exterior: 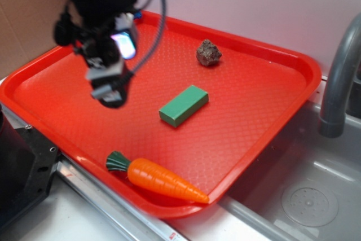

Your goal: Grab the carrot.

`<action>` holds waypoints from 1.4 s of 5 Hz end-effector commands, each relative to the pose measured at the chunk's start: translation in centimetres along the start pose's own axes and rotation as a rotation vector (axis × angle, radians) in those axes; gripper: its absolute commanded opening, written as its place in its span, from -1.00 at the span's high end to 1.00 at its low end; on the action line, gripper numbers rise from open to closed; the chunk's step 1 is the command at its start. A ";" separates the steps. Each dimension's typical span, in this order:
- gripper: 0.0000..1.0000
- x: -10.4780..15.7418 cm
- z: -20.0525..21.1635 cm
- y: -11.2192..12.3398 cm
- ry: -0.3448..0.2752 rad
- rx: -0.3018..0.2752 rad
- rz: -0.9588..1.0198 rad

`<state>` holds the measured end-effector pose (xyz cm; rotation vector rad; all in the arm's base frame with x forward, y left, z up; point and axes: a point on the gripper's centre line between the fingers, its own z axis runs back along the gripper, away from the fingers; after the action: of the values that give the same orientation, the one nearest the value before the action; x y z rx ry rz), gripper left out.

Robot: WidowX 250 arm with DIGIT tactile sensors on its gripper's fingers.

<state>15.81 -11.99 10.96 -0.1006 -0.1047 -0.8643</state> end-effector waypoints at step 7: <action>-1.00 0.4 -8.4 -5.4 0.017 -0.041 -0.327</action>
<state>13.35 -16.95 2.98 -0.1174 -0.0823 -1.1749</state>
